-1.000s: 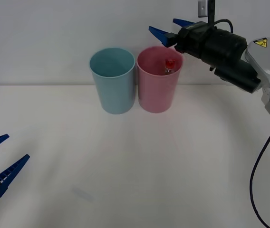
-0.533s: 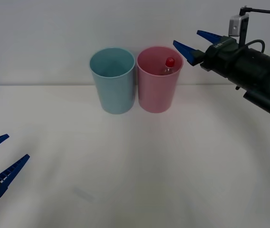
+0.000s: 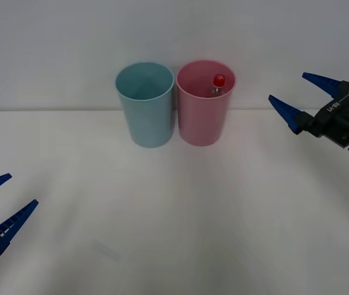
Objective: Grasp the object on the table and drop it into the matching bin: aluminum can to the light blue bin, PET bottle to the pink bin.
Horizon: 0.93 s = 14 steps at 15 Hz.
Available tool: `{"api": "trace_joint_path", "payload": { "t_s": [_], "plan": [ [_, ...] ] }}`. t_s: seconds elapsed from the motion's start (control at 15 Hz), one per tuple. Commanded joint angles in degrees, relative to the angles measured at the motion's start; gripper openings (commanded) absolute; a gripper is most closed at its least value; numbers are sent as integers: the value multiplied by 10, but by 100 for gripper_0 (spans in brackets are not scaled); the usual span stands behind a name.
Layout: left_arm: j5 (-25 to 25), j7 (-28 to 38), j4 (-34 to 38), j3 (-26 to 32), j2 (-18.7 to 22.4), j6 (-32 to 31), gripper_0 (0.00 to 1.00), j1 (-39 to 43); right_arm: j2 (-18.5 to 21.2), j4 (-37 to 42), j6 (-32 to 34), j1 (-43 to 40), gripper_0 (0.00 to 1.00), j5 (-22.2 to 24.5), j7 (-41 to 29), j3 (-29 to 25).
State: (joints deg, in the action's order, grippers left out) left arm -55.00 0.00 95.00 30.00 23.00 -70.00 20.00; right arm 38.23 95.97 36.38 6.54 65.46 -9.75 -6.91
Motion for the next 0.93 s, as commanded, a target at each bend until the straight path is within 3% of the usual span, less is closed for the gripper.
{"api": "trace_joint_path", "payload": {
  "t_s": [0.07, 0.33, 0.47, 0.73, 0.93],
  "plan": [
    [0, 0, 0, 0, 0, 0, 100, 0, 0, 16, 18, -55, 100, -36, 42, -27],
    [0, 0, 0, 0, 0, 0, 100, 0, -3, 41, 71, -139, 100, -85, 42, -66],
    [0, 0, 0, 0, 0, 0, 100, 0, -17, 59, 102, -179, 100, -87, 42, -93],
    [0, 0, 0, 0, 0, 0, 100, 0, -85, 100, 177, -254, 100, -65, 39, -160],
    [0, 0, 0, 0, 0, 0, 100, 0, -98, 137, 189, -315, 100, -65, 41, -173]
  ]
}}
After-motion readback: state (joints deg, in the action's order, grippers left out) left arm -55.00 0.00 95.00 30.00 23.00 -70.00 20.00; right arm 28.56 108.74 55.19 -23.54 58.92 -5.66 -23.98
